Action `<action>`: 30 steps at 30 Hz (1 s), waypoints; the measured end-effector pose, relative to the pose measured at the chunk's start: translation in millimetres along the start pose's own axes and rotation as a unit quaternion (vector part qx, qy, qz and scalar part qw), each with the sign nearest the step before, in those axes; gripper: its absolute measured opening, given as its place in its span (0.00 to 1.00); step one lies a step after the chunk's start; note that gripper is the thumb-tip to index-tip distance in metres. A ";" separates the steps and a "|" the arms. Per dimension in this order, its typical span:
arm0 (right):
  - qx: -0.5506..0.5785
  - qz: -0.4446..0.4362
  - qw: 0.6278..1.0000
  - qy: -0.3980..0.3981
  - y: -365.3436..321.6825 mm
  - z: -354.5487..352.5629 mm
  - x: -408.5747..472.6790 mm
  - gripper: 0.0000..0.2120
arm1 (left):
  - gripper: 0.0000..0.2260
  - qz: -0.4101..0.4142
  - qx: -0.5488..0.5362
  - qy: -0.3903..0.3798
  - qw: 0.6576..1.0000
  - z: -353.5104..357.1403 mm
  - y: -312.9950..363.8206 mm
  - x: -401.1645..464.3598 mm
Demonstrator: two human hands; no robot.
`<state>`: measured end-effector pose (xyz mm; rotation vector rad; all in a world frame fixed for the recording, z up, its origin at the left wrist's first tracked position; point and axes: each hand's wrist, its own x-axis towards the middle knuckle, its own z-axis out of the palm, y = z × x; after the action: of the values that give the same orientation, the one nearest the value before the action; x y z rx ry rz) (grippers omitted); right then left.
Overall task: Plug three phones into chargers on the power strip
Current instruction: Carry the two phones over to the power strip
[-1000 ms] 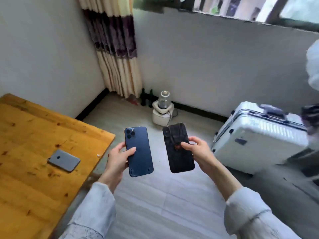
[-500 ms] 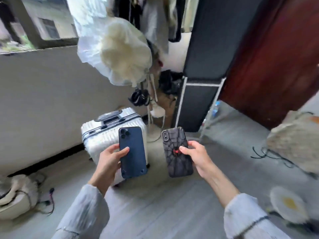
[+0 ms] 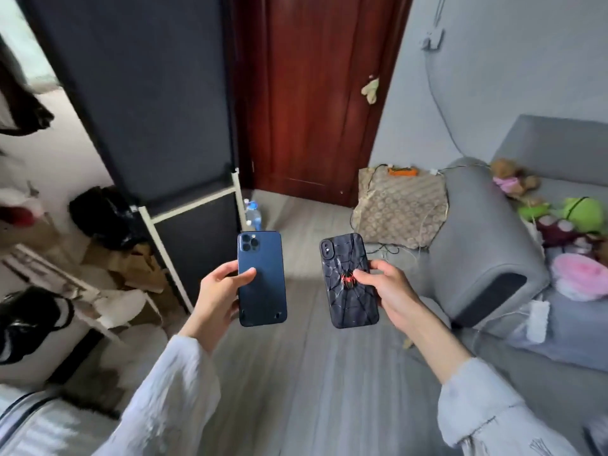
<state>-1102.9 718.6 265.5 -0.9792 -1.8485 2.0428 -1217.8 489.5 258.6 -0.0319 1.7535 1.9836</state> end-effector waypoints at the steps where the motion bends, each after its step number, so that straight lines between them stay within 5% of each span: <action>1: 0.009 0.000 1.000 0.018 -5.3 -8.0 14.4 0.06 | 0.06 -0.008 0.010 -0.021 1.000 15.0 5.5 20.2; 9: 0.048 0.017 0.992 0.117 -32.1 -80.8 156.7 0.06 | 0.04 -0.054 0.052 -0.110 0.991 148.9 17.0 181.0; 30: 0.067 0.097 0.975 0.189 -128.8 -274.6 594.8 0.07 | 0.06 -0.144 0.101 -0.122 0.977 462.4 47.0 583.9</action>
<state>-1421.7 1301.1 196.6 -1.4411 -1.4514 1.8846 -1611.9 1119.5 189.9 0.0229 1.6755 1.5297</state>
